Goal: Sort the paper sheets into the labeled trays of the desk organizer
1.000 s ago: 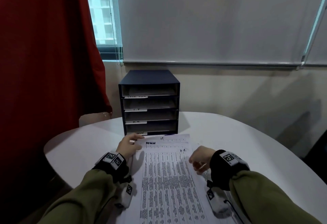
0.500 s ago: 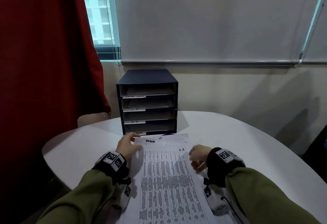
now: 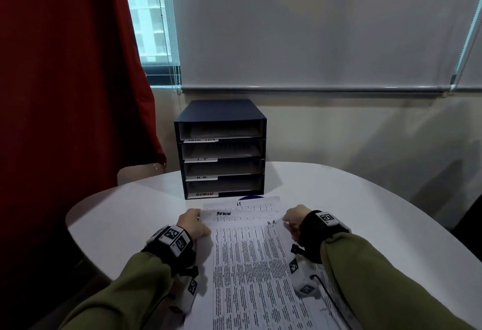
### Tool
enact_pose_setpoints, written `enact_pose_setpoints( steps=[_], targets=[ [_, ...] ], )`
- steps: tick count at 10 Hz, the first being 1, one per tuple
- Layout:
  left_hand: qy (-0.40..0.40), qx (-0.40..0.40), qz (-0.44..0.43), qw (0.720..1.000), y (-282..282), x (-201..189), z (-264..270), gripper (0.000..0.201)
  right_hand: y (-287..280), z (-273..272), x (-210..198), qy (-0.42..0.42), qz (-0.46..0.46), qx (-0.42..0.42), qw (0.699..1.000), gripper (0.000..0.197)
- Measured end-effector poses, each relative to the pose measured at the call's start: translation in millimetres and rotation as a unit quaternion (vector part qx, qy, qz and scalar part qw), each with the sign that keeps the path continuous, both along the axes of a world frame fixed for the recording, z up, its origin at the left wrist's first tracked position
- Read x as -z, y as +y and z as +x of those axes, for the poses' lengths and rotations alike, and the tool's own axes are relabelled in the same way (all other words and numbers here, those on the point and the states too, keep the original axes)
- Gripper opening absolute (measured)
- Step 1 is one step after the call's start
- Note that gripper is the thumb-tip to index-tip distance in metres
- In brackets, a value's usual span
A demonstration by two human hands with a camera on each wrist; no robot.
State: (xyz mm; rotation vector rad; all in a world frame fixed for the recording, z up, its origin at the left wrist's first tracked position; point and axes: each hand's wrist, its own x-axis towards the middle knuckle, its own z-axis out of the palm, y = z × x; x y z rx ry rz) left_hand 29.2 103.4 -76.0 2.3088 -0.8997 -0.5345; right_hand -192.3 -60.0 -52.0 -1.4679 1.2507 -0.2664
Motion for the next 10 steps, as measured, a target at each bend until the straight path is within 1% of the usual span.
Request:
enact_pose_setpoints(
  steps=[1,2,3,4,5,6,7,8,9,10],
  targets=[
    [0.004,-0.015,0.014,1.0,0.0,-0.1,-0.7,0.037,2.5,12.0,-5.1,0.043,-0.039,-0.023,0.998,0.023],
    [0.004,-0.023,0.036,0.999,0.0,0.7,0.2,0.037,10.8,15.6,-7.6,0.215,-0.168,-0.122,0.954,0.016],
    [0.008,-0.025,0.042,0.999,0.3,0.7,-0.2,0.032,28.4,17.0,-16.6,0.306,-0.219,-0.174,0.91,0.015],
    [0.06,-0.045,0.012,0.997,1.5,-1.0,2.1,0.03,24.4,15.1,-11.0,0.248,-0.167,-0.17,0.939,0.03],
    [0.131,-0.067,-0.053,0.988,5.9,-4.8,7.2,0.05,-1.8,10.0,8.9,-0.005,0.007,-0.027,1.0,0.016],
    [0.229,-0.012,-0.067,0.971,11.8,-8.8,2.4,0.043,-4.7,0.8,12.4,-0.003,-0.022,-0.072,0.997,0.018],
    [0.195,0.079,0.034,0.977,20.4,-10.9,-5.7,0.025,3.1,-12.8,2.5,0.02,-0.012,-0.084,0.996,0.02],
    [0.102,0.06,0.085,0.989,30.2,-9.4,-5.3,0.035,-4.8,-35.6,-2.4,0.046,-0.041,-0.036,0.997,0.013],
    [0.071,0.043,0.106,0.991,36.9,-10.5,-6.2,0.036,-21.7,-57.3,3.2,0.056,-0.058,0.005,0.997,0.006],
    [0.063,0.033,0.116,0.991,39.8,-11.0,-9.8,0.039,-20.5,-66.2,7.3,0.056,-0.032,0.013,0.998,0.023]
  ],
)
